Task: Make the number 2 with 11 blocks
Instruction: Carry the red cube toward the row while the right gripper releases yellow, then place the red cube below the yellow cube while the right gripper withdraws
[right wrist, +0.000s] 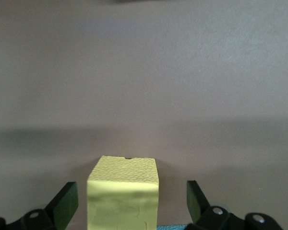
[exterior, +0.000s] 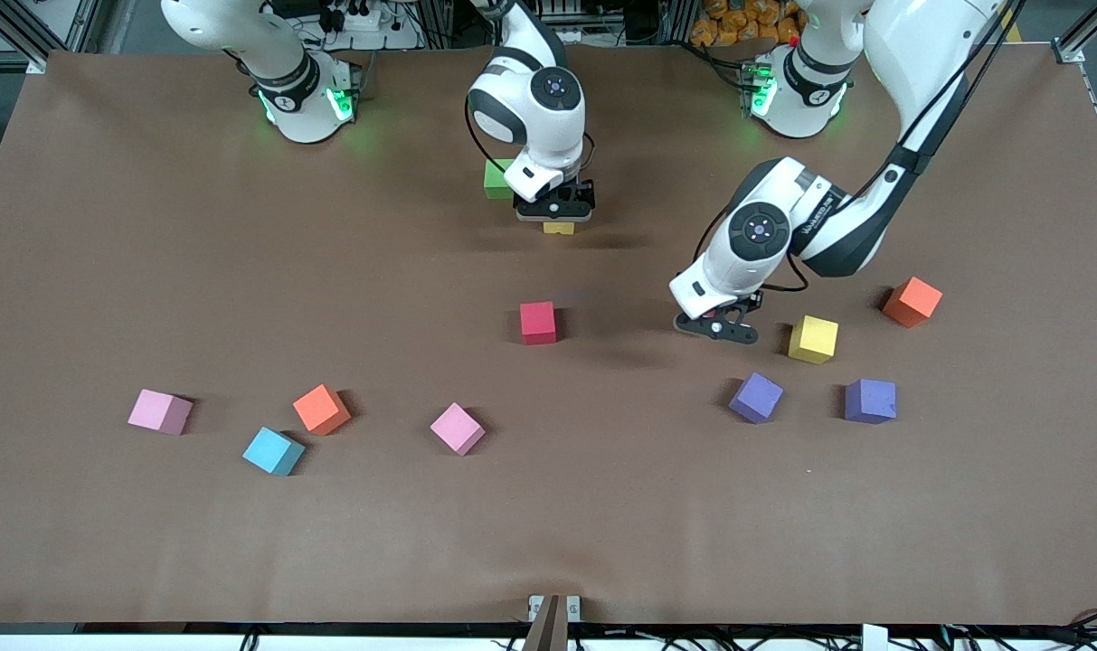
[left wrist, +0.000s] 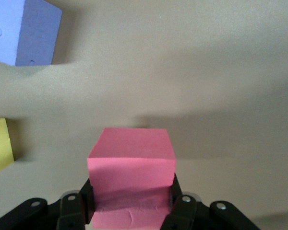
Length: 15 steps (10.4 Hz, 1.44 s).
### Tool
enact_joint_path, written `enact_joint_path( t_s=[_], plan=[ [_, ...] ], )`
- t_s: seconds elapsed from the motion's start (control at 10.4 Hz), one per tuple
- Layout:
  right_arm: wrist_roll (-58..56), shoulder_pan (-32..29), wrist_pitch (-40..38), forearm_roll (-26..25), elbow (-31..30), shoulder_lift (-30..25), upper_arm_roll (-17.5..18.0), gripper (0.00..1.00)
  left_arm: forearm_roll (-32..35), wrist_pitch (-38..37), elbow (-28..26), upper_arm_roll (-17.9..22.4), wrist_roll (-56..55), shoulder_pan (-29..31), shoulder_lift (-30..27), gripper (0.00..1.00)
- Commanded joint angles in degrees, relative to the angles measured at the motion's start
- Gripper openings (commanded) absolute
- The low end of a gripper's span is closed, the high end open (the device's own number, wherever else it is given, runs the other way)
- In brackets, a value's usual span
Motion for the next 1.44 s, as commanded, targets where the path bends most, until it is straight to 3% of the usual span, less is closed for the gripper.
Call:
enact_joint_path(
  t_s=[0.0, 0.38, 0.57, 0.77, 1.34],
  plan=[
    [0.3, -2.2, -0.3, -1.2, -2.3, -4.8, 1.0, 1.0, 0.4, -1.5, 0.4, -0.2, -0.7, 0.4, -1.1, 0.04],
    [-3.8, -9.6, -9.0, -1.2, -2.4, -12.6, 2.9, 1.0, -5.2, -2.0, 1.7, -1.7, -7.3, -1.4, -0.7, 0.02],
    [-7.4, -14.8, -14.2, -1.2, -1.6, -16.5, 2.9, 1.0, -5.9, -2.0, 3.7, -1.7, -13.8, -5.4, 0.2, 0.02],
    [-8.6, -20.2, -16.5, -1.9, 0.2, -18.6, 2.8, 1.0, -6.0, -2.0, 6.5, -1.6, -17.9, -9.2, 1.9, 0.01],
    [-27.4, -37.2, -26.3, -4.2, 7.7, -22.9, 1.1, 1.0, -5.4, -0.4, 15.8, 1.0, -27.0, -20.2, 9.4, 0.01]
  ],
)
